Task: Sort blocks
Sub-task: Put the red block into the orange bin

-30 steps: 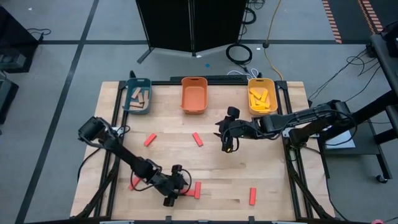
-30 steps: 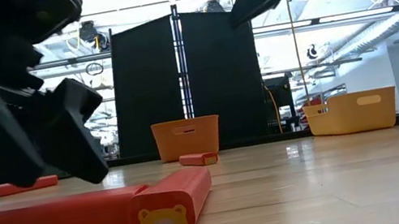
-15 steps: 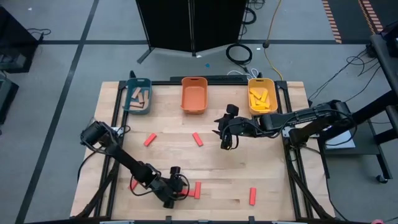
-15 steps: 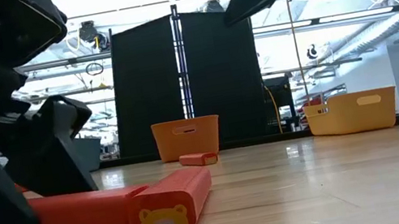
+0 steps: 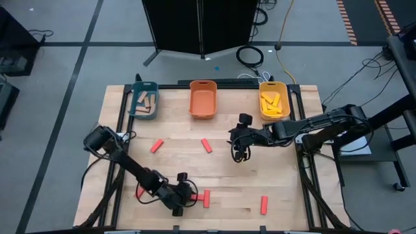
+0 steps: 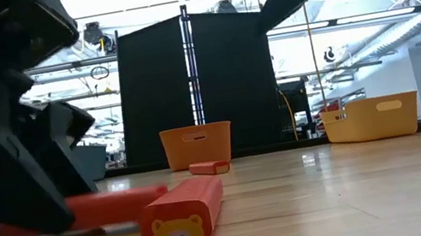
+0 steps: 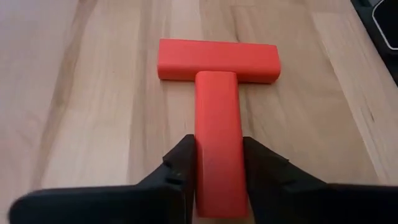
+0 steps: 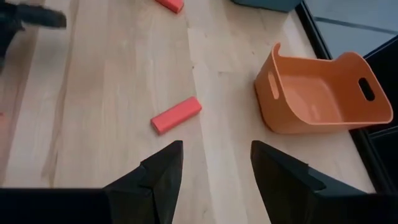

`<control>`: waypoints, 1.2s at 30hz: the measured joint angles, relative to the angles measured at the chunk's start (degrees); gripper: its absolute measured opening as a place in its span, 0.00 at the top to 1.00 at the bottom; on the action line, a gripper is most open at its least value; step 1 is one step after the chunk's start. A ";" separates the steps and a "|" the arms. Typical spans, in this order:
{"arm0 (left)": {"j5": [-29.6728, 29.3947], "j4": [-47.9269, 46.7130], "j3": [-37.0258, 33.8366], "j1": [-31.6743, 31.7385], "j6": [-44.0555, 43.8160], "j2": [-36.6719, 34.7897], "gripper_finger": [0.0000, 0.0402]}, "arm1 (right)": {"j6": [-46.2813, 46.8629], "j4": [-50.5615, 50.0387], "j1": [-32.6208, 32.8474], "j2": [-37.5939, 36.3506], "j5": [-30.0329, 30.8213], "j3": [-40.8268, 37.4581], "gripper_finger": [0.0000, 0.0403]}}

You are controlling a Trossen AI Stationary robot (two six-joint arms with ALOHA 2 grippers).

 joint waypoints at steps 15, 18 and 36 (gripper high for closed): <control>-18.29 -23.51 0.03 19.86 21.41 -29.20 0.77 | -8.62 -2.40 -2.55 -0.01 2.26 0.00 0.55; -17.09 -22.64 0.09 29.29 23.91 -32.64 0.76 | -11.11 -2.31 -4.12 -0.01 6.65 0.00 0.55; 10.97 -5.04 0.03 66.47 11.79 -18.76 0.76 | -24.98 14.43 -17.15 -0.01 3.94 -5.02 0.55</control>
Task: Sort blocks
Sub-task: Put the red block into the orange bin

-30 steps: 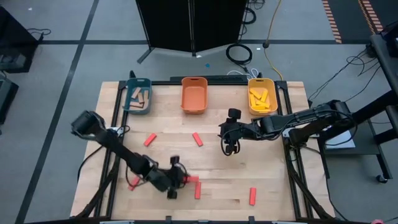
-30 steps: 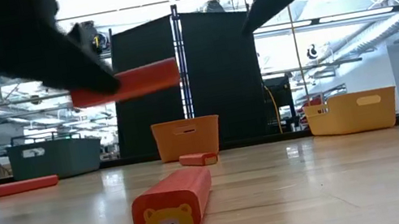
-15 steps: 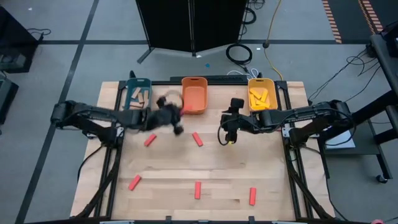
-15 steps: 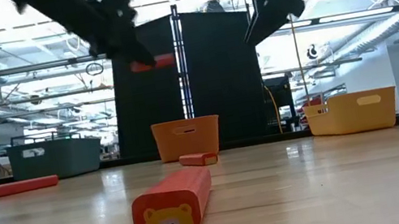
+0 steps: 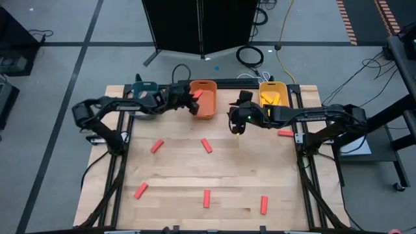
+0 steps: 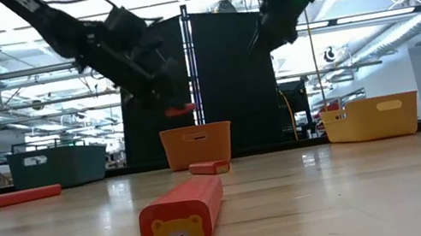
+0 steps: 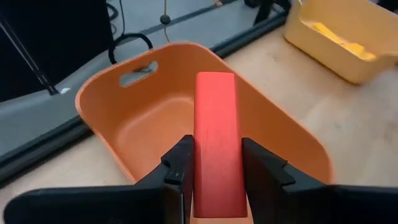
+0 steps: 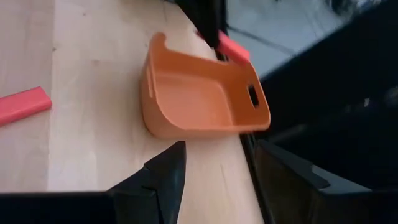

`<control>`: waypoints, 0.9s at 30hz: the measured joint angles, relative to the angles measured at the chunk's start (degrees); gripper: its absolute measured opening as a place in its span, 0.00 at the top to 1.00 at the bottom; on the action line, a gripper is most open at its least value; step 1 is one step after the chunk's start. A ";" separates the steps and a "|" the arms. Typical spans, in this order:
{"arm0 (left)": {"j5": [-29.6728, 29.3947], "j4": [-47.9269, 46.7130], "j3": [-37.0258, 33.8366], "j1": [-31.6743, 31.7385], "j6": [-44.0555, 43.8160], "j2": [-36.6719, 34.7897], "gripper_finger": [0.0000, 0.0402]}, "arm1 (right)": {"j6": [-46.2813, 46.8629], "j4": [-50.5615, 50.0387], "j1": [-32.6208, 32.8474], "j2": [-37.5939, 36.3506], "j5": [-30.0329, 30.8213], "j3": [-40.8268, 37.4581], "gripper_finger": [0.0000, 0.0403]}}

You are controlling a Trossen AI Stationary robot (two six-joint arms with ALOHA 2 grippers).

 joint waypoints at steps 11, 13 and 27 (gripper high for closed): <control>0.51 6.80 0.02 1.75 3.48 6.23 0.70 | -11.88 17.73 -7.29 0.00 1.07 -6.54 0.55; 2.00 6.95 0.02 1.75 4.79 6.19 0.65 | -12.39 19.50 -8.32 0.00 0.78 -6.54 0.55; 4.18 6.73 0.02 2.19 20.29 3.06 0.48 | -13.00 25.24 -12.37 0.00 0.64 -6.52 0.55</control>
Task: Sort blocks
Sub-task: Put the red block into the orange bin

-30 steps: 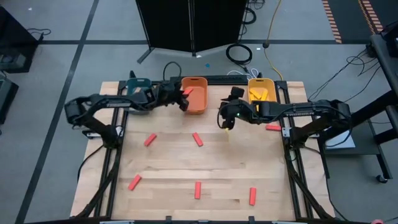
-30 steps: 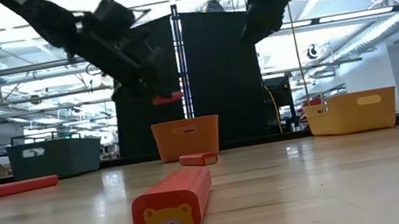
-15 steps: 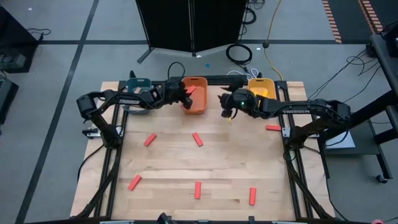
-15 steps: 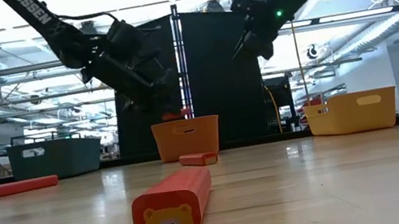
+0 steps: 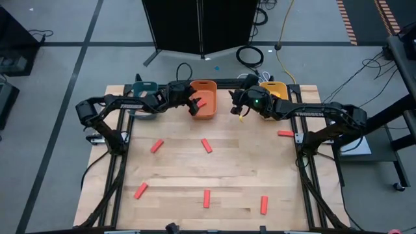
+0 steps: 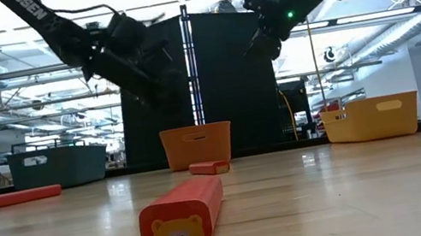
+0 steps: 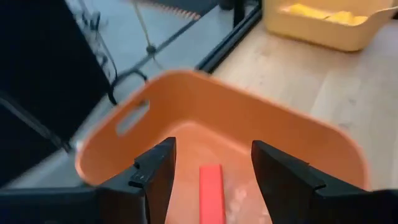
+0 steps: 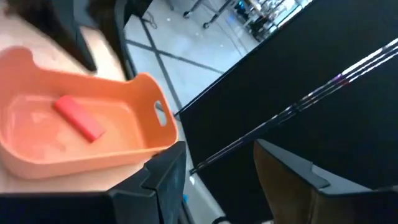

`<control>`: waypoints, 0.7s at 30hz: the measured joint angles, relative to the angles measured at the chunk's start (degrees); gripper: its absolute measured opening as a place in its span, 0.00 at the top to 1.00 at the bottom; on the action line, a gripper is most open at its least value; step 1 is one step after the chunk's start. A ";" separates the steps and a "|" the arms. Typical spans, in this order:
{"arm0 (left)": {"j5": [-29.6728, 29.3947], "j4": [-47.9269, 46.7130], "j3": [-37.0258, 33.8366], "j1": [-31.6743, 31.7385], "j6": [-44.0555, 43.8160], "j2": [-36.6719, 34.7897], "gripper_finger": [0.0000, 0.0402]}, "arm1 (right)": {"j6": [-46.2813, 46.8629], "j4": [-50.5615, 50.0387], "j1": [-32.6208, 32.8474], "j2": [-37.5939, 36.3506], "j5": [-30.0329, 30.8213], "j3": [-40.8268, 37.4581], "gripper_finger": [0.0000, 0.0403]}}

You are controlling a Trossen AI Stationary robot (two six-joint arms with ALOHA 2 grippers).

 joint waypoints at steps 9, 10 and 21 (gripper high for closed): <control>17.09 5.90 0.04 -3.63 11.39 -3.81 0.48 | 8.03 -17.92 -0.35 -2.28 -10.58 -0.02 0.55; 17.89 6.88 0.04 -4.20 11.43 -3.81 0.48 | 11.07 -20.34 -0.33 -3.11 -13.25 -0.02 0.55; 33.98 4.47 0.00 -9.98 22.37 -0.83 0.48 | 39.45 -30.40 9.50 -10.43 -14.87 -3.62 0.55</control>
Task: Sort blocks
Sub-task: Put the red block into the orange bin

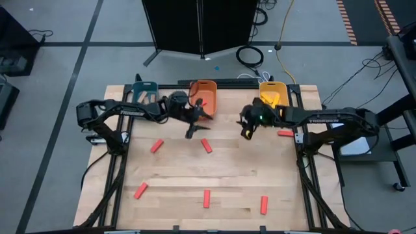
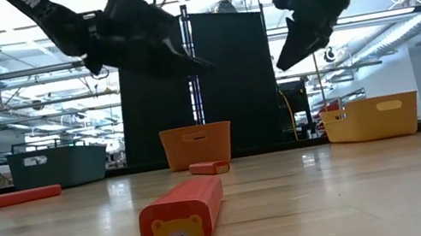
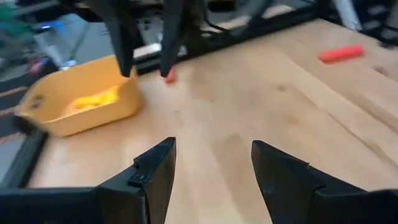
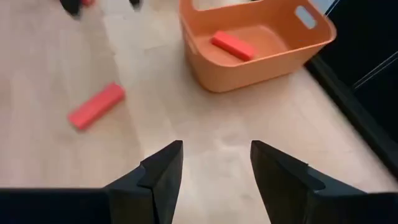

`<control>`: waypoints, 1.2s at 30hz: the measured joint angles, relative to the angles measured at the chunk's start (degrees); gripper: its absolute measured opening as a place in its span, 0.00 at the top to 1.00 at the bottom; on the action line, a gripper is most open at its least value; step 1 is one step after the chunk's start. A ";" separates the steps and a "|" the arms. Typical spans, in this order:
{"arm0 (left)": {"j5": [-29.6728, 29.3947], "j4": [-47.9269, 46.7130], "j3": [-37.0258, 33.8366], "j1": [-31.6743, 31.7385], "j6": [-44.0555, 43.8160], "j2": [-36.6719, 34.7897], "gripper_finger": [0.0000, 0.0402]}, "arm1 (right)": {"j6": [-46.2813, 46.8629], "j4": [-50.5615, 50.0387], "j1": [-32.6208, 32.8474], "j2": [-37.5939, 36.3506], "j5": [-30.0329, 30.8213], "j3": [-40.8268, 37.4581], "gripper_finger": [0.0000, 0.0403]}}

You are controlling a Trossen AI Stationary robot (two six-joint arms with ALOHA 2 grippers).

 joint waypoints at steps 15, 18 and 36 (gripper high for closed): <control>14.27 -5.48 0.00 -0.81 12.94 13.19 0.48 | 15.65 14.23 17.32 1.42 11.70 -3.15 0.55; 14.28 -5.99 0.02 -0.95 12.92 14.59 0.48 | 16.01 16.63 17.48 1.42 11.90 -3.14 0.55; 10.01 -6.36 0.02 -3.00 12.94 15.45 0.48 | 16.86 18.00 17.85 2.05 11.57 -3.14 0.55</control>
